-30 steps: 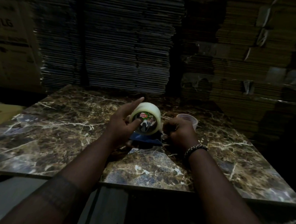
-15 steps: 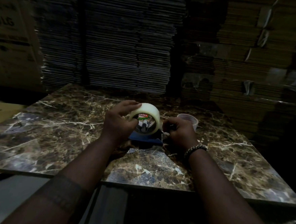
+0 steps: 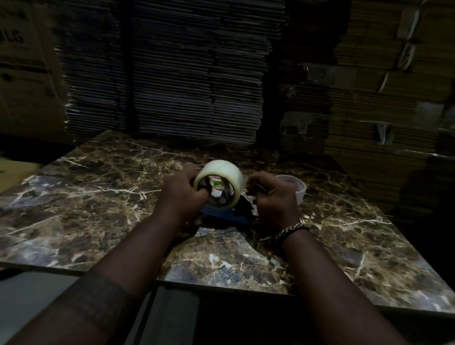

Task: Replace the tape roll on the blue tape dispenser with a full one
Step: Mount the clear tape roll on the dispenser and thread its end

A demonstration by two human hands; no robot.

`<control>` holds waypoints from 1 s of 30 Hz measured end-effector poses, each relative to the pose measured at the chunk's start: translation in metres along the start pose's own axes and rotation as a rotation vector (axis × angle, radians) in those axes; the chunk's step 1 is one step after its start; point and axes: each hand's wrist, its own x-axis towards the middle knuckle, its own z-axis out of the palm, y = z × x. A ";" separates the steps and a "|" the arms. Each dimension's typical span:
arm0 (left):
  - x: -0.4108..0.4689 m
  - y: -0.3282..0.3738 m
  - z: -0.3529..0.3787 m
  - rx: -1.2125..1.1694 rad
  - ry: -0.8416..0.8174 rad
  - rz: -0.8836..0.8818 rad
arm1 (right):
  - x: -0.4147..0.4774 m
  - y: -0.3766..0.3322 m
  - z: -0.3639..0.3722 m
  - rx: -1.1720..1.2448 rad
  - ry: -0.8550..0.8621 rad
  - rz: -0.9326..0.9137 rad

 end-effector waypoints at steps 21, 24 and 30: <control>-0.002 0.006 0.002 -0.027 -0.091 0.435 | -0.002 0.003 -0.013 -0.211 -0.294 0.167; -0.003 0.008 0.000 -0.025 -0.085 0.431 | 0.000 0.011 -0.016 -0.335 -0.331 0.215; -0.002 0.009 0.001 0.010 0.013 0.454 | 0.002 0.015 -0.017 -0.392 -0.349 0.235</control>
